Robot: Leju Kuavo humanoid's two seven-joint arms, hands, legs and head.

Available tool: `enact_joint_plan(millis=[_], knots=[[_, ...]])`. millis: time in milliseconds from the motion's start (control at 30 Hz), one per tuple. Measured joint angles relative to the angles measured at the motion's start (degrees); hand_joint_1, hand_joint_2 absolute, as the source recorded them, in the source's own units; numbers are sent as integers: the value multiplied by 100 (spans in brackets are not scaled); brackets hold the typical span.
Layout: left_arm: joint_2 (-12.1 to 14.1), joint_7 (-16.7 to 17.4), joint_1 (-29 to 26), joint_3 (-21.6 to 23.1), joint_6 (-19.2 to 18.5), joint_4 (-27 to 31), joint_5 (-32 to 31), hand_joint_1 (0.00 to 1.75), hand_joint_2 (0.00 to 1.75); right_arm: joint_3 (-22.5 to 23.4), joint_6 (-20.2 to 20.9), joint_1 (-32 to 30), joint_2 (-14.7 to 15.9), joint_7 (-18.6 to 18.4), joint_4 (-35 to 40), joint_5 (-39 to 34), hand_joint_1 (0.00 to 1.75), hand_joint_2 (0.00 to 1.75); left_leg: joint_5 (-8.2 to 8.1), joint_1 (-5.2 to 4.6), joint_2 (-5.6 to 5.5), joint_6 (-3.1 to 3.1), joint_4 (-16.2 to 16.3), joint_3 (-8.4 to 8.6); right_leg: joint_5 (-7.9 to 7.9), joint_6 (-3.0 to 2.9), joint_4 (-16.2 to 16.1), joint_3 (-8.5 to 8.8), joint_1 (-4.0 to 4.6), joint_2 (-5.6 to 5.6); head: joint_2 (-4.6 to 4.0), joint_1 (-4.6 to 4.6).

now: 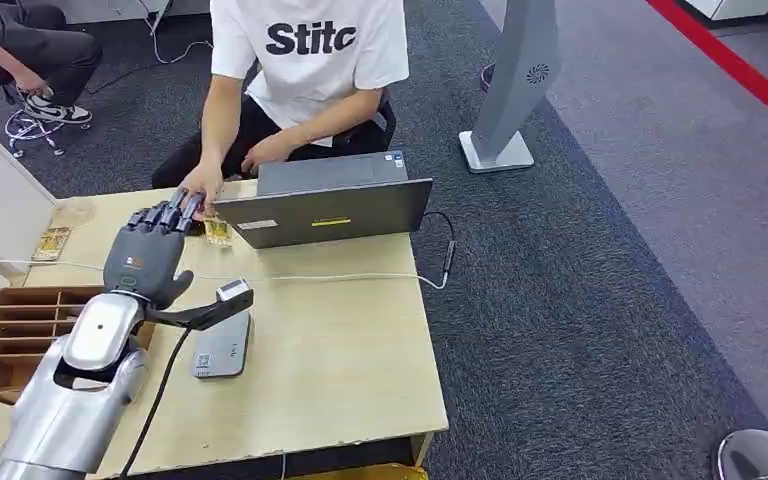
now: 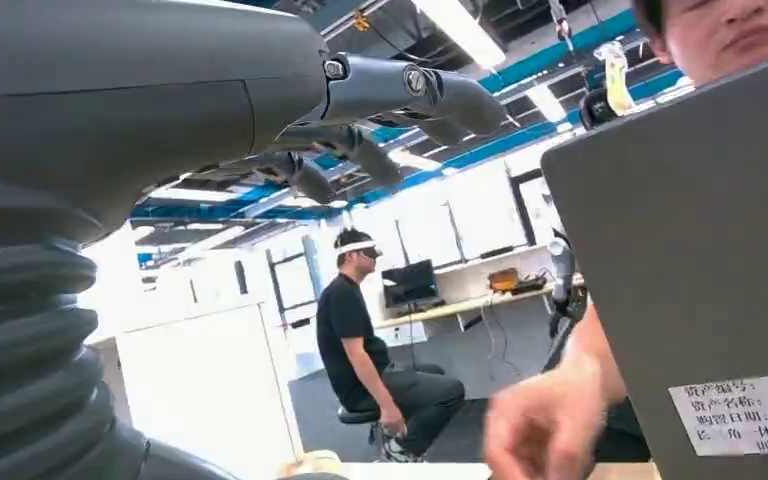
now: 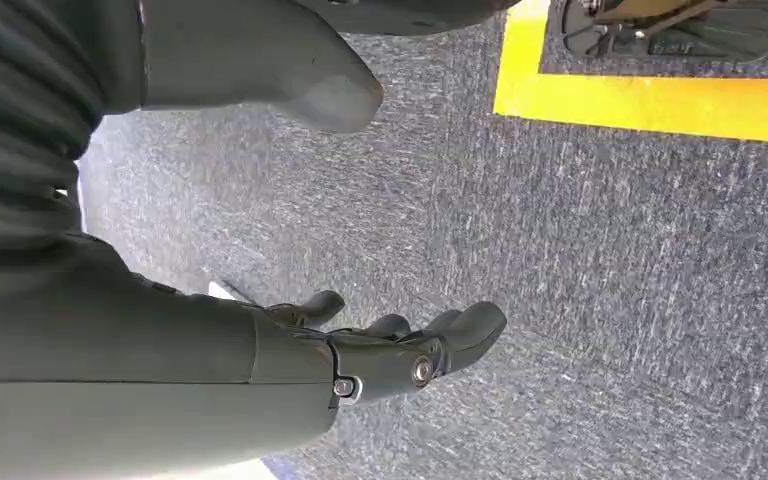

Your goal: Pass the card to the sensor for recognition and then transmit it.

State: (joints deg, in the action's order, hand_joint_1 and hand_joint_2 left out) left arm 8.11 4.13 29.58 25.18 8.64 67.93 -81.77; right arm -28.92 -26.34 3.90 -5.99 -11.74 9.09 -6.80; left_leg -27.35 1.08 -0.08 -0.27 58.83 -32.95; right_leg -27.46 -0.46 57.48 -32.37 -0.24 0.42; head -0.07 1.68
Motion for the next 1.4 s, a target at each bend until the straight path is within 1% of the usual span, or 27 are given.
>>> enact_joint_plan(millis=[100,167,300,400,600,667,867,933,1000,1067,1200,1400], knots=[[-7,-2,-106,-105,171,48,72,0,175,0,-2,0,0,0,0,-24,0,175,0,0,1,0,0,0,0,0,0,0,0,2,0,0],[11,-32,-236,-198,262,179,122,0,175,0,-13,-2,0,0,0,-48,0,175,0,0,1,0,-1,-2,-1,0,0,0,0,2,0,0],[122,-164,-722,-448,385,685,216,0,175,11,-48,-14,-2,0,0,-109,0,175,-3,0,6,-2,-3,-2,-3,0,0,-7,0,8,0,0],[190,-210,-955,-568,389,958,227,0,175,44,-50,-19,-2,0,0,-120,0,175,-3,1,-1,-2,-3,-7,-4,0,0,-8,1,0,0,0],[256,-216,-1127,-662,389,1221,234,0,175,85,-50,-20,-2,0,0,-126,0,175,-1,0,-1,-2,-3,-8,-2,1,0,-6,0,-1,0,0],[299,-219,-1267,-686,424,1378,229,0,175,94,-59,-21,-4,0,0,-173,0,175,-2,0,0,-3,-3,-8,-2,1,1,-4,0,0,0,2],[503,-179,-2366,-933,789,2304,-42,0,175,142,-77,-42,-20,15,0,-284,0,175,-9,0,10,0,-4,-13,-10,-1,1,-14,0,12,0,0],[525,-114,-2657,-1056,989,2595,-198,0,175,161,-105,-43,-20,61,0,-330,0,175,-11,1,6,3,-6,-19,-14,0,1,-14,1,7,0,2],[544,-68,-3050,-1183,1079,2875,-289,0,175,214,-131,-43,-33,94,0,-363,0,175,-21,1,12,-6,-8,-12,-14,-1,1,-15,1,13,0,7],[570,4,-3464,-1339,1030,3155,-317,0,175,251,-146,-62,-39,103,0,-411,0,175,-22,1,16,-6,-8,-9,-16,-4,1,-16,1,19,0,2],[675,15,-4014,-1682,741,3514,-184,0,175,304,-153,-71,-50,109,-2,-472,0,175,-22,2,10,-6,-8,-11,-21,-1,1,-15,1,8,0,7],[756,15,-4319,-1939,669,3738,-127,0,175,378,-153,-74,-57,114,-2,-496,0,175,-21,2,7,-6,-8,-11,-20,-1,1,-12,2,3,0,4]])
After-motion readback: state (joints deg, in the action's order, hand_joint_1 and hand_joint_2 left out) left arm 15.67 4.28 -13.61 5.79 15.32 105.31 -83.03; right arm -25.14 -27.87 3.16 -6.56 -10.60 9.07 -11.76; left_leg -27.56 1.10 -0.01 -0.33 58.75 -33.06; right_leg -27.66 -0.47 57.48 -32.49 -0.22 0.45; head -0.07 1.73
